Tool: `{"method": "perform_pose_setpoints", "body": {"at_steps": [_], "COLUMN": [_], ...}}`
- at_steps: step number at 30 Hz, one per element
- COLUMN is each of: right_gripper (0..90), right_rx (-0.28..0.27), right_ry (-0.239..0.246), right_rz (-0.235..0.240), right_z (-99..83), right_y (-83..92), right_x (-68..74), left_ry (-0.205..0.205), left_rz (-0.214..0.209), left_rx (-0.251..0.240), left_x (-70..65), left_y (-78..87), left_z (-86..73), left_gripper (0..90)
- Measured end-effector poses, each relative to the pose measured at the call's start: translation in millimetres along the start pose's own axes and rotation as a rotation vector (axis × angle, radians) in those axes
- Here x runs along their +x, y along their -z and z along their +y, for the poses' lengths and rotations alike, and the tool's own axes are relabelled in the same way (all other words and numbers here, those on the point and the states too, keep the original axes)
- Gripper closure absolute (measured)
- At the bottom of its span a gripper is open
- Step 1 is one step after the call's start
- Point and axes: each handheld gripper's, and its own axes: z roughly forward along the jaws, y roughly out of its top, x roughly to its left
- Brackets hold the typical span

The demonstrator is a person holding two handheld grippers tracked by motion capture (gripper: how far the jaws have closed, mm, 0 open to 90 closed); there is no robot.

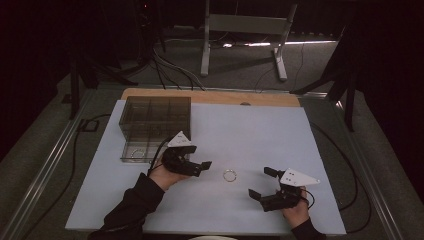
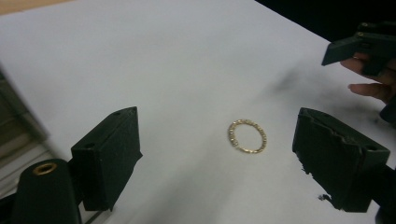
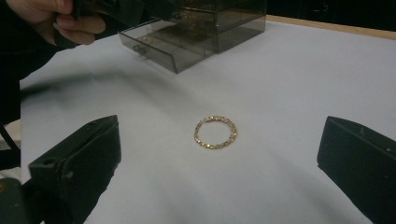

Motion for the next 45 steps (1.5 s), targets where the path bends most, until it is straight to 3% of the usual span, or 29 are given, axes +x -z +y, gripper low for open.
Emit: {"method": "perform_pose_setpoints", "body": {"at_steps": [12, 16, 20, 25, 32, 38, 41, 45], "right_gripper": [0.0, 0.0, 0.0, 0.0, 0.0, 0.0, 0.0, 0.0], "right_rx": [0.002, 0.004, 0.005, 0.006, 0.005, 0.007, 0.005, 0.008], "right_ry": [0.002, 0.003, 0.007, 0.008, 0.011, 0.010, 0.011, 0.012], "right_rz": [0.003, 0.003, 0.003, 0.003, 0.004, 0.004, 0.002, 0.002], "right_z": [-0.1, -0.3, -0.2, -0.1, 0.1, 0.1, 0.0, 0.0], "right_y": [-0.6, -0.8, -0.4, -0.2, 0.0, 0.1, 0.4, 0.2], "right_x": [-0.1, -0.3, 0.2, 0.3, 0.7, 0.5, 0.9, 0.8], "left_ry": [-0.026, -0.042, -0.055, -0.059, -0.057, -0.090, -0.127, -0.154], "left_rz": [-0.045, -0.056, -0.067, -0.043, -0.040, -0.040, 0.000, 0.011], "left_rx": [0.040, 0.079, 0.095, 0.119, 0.132, 0.171, 0.189, 0.187], "left_x": [-14.2, -18.5, -20.6, -18.8, -17.6, -21.2, -24.8, -27.5], "left_y": [-29.0, -42.5, -53.9, -68.1, -80.9, -94.3, -100.8, -104.7], "left_z": [-0.9, -5.2, -8.6, -13.1, -14.3, -14.8, -15.2, -14.3], "left_gripper": [18.2, 19.1, 26.2, 38.1, 55.3, 63.9, 67.7, 70.9]}}
